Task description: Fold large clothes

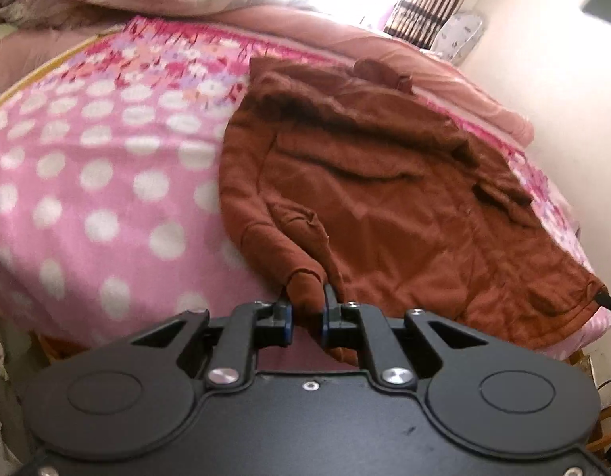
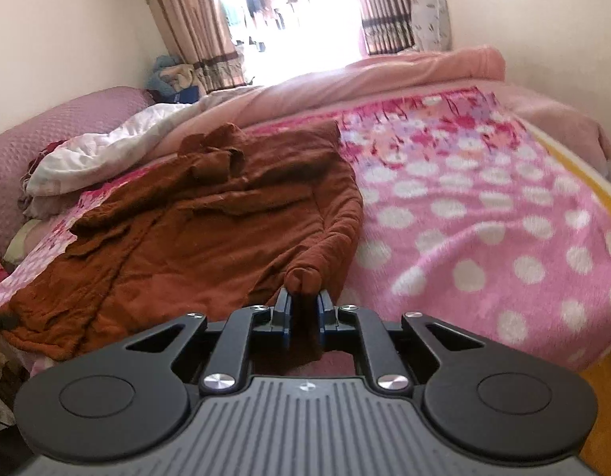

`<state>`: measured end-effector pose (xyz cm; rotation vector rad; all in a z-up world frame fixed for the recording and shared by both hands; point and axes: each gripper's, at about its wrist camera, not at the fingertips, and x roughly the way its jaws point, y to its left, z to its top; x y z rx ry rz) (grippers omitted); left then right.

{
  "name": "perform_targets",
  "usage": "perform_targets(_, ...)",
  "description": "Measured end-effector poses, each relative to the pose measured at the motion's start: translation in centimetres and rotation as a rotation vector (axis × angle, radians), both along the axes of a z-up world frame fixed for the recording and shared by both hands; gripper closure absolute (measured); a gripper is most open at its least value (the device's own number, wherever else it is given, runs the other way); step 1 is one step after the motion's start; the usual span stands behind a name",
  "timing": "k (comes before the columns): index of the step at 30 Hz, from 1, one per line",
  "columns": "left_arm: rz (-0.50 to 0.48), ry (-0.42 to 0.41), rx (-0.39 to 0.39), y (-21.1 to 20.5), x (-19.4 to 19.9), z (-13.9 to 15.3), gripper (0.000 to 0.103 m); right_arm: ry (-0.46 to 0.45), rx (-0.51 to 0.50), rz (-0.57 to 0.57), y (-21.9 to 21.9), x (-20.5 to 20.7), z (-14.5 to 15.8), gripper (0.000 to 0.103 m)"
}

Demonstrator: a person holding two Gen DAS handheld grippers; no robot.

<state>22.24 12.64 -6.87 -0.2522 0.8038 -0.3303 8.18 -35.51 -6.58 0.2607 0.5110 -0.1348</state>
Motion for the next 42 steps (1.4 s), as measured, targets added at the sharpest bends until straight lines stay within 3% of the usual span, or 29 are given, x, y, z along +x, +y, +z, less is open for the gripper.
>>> perform_targets(8, 0.050, 0.012, -0.040, 0.9, 4.7, 1.6, 0.092, -0.043, 0.008, -0.008, -1.1, 3.2, 3.5, 0.091)
perform_targets(16, 0.037, -0.027, 0.050, -2.4, 9.2, 4.1, 0.092, -0.025, -0.019, 0.012, -1.5, 7.7, 5.9, 0.091)
perform_targets(23, 0.020, -0.100, 0.119, -4.7, 15.1, 8.3, 0.092, -0.019, -0.088, 0.034, -1.6, 14.0, 8.7, 0.091)
perform_targets(28, 0.109, -0.134, 0.226, -6.3, 21.4, 10.3, 0.091, -0.006, -0.137, 0.021, -3.3, 19.9, 10.2, 0.091)
perform_targets(35, 0.169, -0.097, 0.264, -7.8, 33.2, 10.5, 0.091, 0.034, -0.137, 0.001, -7.7, 29.8, 10.6, 0.091)
perform_targets(39, 0.200, -0.042, 0.271, -8.5, 40.2, 9.3, 0.091, 0.045, -0.149, -0.016, -10.0, 35.8, 9.7, 0.094)
perform_targets(42, 0.199, 0.002, 0.319, -9.7, 44.6, 7.0, 0.089, 0.060, -0.142, -0.028, -11.7, 39.9, 8.0, 0.103)
